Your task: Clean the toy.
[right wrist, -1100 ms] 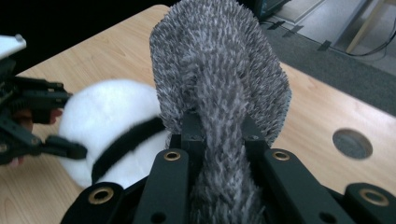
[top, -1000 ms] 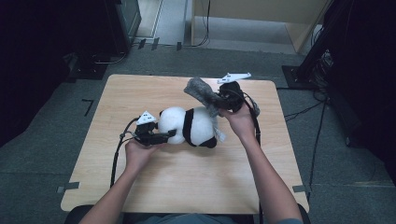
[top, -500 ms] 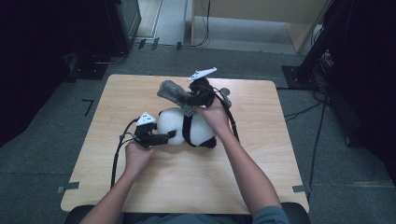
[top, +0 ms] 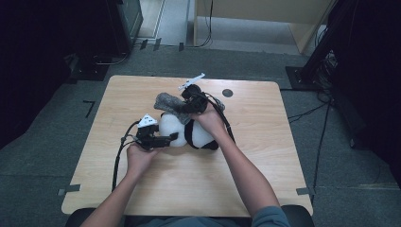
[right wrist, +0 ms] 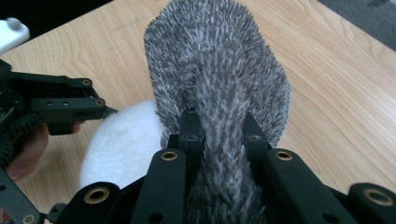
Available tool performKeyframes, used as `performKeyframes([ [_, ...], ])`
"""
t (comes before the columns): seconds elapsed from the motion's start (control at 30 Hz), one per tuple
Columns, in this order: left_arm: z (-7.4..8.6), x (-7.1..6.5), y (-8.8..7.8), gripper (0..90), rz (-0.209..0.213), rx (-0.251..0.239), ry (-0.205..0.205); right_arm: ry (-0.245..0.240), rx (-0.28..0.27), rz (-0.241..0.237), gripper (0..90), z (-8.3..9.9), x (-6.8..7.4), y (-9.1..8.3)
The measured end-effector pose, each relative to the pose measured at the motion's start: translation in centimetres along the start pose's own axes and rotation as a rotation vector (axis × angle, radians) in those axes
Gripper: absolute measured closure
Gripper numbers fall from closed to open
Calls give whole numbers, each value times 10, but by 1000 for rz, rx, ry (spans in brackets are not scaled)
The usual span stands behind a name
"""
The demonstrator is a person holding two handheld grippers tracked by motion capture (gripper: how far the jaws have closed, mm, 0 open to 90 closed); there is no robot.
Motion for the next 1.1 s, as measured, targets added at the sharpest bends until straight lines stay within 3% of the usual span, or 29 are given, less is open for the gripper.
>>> performKeyframes([
  [0.2,0,1,0,242,4,8,-19,23,37,49,769,9,-20,-7],
  [0.3,0,1,1,242,6,9,-20,59,23,54,769,14,-35,-15],
  [0.47,1,1,1,243,7,13,-26,83,4,69,769,19,-48,-25],
  [0.6,2,2,1,243,8,13,-32,110,-16,102,772,26,-63,-36],
  [0.7,2,2,1,243,10,13,-30,133,-32,94,772,34,-72,-44],
  [0.8,2,2,1,243,11,12,-30,163,-28,86,772,40,-79,-51],
  [1.1,2,2,1,243,12,9,-30,166,-11,131,772,58,-94,-66],
])
Point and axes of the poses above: each handheld gripper's, and its own axes: y roughly forward along the jaws, z roughly out of its underside, x roughly to its left, the point moved 6 cm from there along y, roughly forward along the jaws, and after that the axes turned 4 degrees about y, right-handed, at the moved point
